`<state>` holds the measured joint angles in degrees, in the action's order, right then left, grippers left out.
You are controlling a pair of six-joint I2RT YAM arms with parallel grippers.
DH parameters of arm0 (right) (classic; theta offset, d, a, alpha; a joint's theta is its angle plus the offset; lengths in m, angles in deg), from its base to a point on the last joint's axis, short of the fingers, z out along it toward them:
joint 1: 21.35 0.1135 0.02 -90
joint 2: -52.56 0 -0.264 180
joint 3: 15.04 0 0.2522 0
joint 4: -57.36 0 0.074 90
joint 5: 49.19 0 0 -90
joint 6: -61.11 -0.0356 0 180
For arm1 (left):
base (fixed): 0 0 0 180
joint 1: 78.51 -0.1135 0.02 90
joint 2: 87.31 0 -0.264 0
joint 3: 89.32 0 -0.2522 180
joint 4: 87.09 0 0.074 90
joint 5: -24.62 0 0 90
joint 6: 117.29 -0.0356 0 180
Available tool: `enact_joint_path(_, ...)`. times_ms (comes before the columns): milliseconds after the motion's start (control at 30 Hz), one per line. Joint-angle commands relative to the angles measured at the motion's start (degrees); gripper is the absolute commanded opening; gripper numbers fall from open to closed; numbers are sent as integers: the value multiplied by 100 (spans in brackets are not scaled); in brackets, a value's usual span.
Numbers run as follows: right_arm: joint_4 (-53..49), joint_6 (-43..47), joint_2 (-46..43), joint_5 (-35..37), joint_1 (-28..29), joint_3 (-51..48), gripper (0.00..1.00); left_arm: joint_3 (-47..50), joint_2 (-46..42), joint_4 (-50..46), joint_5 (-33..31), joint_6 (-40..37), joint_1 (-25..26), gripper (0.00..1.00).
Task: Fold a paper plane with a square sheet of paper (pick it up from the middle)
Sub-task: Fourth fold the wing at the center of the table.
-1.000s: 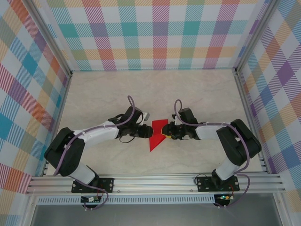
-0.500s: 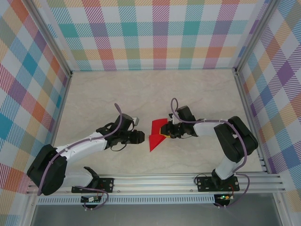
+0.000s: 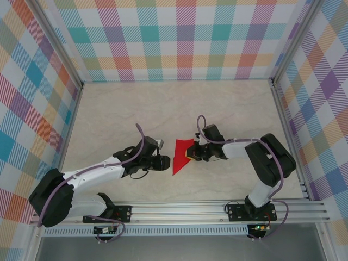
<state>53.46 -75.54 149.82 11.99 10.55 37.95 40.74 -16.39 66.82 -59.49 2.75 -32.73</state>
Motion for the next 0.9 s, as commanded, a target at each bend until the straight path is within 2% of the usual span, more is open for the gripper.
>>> enact_joint_path(0, 284, -446, -315, 224, 135, -137, 4, -48, 148, -30, -431, 76, 304, 50)
enact_joint_path(233, -71, -539, -714, 509, 185, -109, 7, -628, 915, -204, -1118, 45, 1040, 52)
enact_joint_path(467, -263, -361, -545, 382, 185, 37, 12, -1537, 1982, -617, -2317, 114, 1762, 53)
enact_joint_path(667, -362, -258, -390, 224, 185, 225, 14, -1914, 2498, -1015, -3322, 386, 2089, 52)
enact_joint_path(867, -494, -169, -395, 186, 167, 315, 14, -1904, 2645, -1153, -3773, 707, 2273, 51)
